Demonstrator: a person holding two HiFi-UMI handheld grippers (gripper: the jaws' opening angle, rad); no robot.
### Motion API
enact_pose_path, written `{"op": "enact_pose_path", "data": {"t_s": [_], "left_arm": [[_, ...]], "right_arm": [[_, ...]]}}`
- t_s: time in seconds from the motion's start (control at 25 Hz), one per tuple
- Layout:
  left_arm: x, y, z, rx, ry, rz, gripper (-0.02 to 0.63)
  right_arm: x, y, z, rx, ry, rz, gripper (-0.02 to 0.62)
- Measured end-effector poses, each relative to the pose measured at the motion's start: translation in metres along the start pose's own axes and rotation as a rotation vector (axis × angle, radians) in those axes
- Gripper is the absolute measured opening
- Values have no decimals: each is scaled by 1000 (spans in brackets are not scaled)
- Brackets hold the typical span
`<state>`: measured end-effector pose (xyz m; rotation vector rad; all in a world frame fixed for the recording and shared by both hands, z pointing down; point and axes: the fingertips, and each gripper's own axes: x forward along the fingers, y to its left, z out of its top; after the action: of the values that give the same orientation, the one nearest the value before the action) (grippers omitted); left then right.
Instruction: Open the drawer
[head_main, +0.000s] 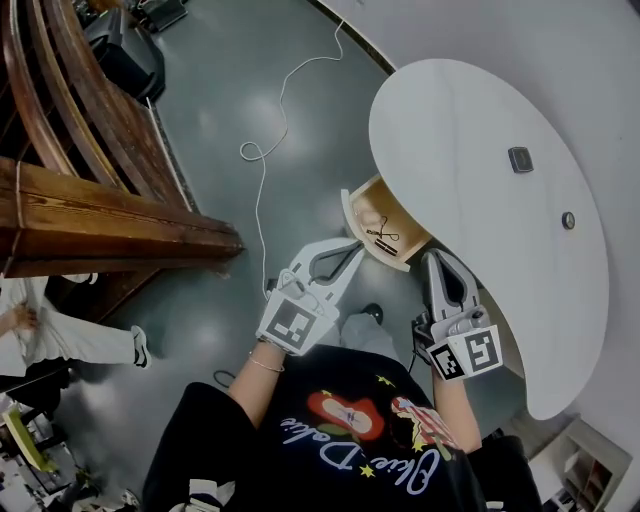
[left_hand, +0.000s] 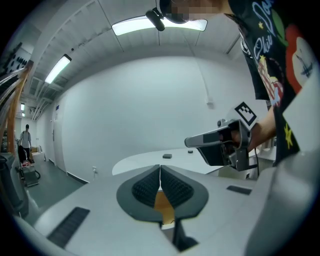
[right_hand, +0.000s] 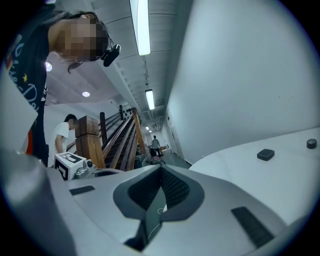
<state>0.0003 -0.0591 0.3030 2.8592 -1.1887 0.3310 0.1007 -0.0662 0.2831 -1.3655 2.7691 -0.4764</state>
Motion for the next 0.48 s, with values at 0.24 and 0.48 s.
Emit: {"op": "enact_pose_path", "data": {"t_s": [0.24,0.48], "left_arm": [[-4,2,21,32,-39,-13,6],[1,2,36,59,-63,-28,6]], "right_arm": [[0,7,16,-30,-23,-3,0],[0,8,27,-42,-52,-11,0]]}}
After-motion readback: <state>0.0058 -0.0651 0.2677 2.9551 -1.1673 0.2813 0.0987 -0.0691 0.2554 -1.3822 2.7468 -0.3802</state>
